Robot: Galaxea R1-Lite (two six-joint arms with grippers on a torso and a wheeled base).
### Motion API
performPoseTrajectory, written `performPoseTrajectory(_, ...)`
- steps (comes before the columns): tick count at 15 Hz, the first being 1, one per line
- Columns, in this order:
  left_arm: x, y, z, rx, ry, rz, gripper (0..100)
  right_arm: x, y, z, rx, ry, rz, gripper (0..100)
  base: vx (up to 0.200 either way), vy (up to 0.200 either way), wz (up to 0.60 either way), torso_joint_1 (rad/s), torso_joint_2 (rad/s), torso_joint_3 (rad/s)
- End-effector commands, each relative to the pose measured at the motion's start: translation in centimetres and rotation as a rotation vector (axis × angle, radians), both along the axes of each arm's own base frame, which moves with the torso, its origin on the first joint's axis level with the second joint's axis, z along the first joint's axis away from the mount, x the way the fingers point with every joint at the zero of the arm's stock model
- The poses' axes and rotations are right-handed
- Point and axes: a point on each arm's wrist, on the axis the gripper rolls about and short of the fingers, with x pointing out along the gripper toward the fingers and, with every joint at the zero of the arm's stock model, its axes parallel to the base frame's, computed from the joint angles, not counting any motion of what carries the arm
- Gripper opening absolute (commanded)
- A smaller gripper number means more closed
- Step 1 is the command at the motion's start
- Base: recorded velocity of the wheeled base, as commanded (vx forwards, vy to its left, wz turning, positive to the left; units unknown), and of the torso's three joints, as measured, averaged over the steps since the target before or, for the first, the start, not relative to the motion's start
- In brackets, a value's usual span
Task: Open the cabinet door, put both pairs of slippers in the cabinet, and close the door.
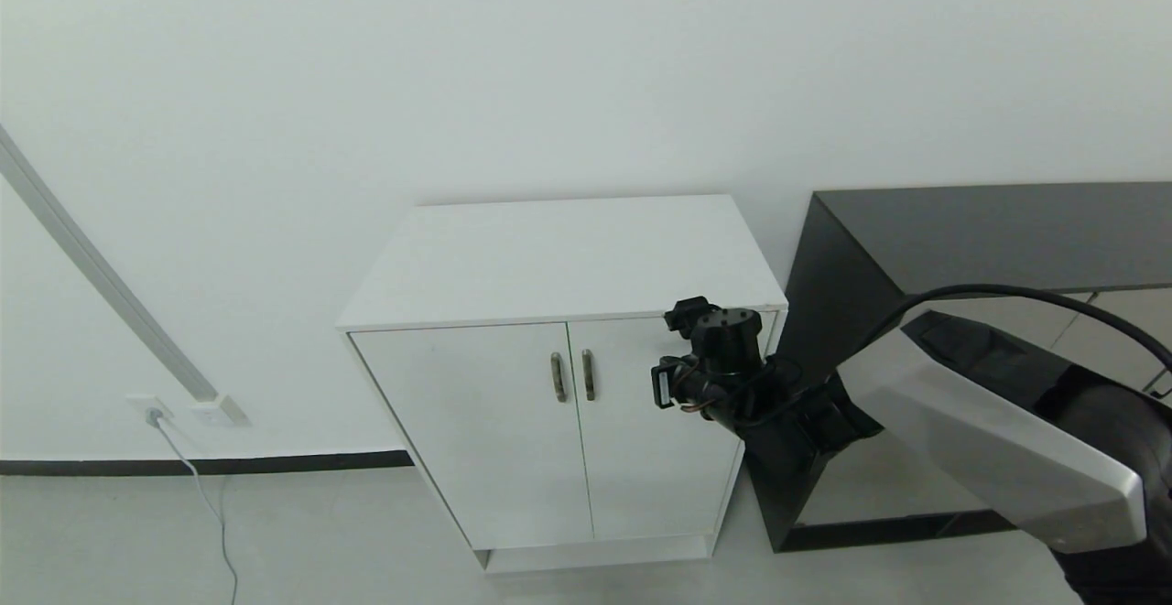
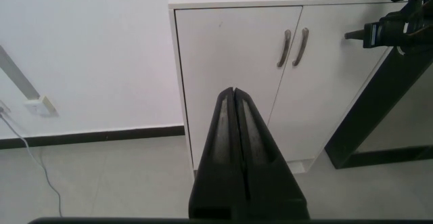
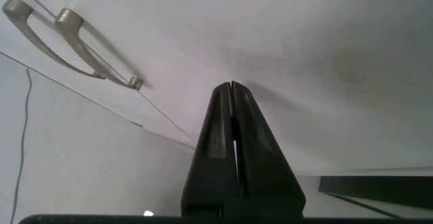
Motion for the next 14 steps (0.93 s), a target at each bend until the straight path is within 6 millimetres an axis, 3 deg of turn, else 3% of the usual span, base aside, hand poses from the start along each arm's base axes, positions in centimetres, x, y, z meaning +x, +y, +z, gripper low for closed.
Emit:
performPoseTrajectory(1, 0.0, 0.0, 0.0, -0.001, 0.001, 0.000, 0, -0.1, 0.0, 0.0, -0.001, 0.002, 0.000, 0, 0.000, 0.000, 0.00, 0.000, 0.00, 0.000)
performPoseTrajectory(9, 0.0, 0.0, 0.0, -0.001, 0.000, 0.000, 0, -4.1, -2.1, 1.8, -0.008, -0.004, -0.015, 0, 0.000, 0.000, 0.00, 0.000, 0.00, 0.000)
performPoseTrajectory(14, 0.0, 0.0, 0.0, -0.002, 0.000, 0.001, 0, -7.2, -5.4, 2.3, -0.039, 0.004, -0.100, 0, 0.000, 0.000, 0.00, 0.000, 0.00, 0.000)
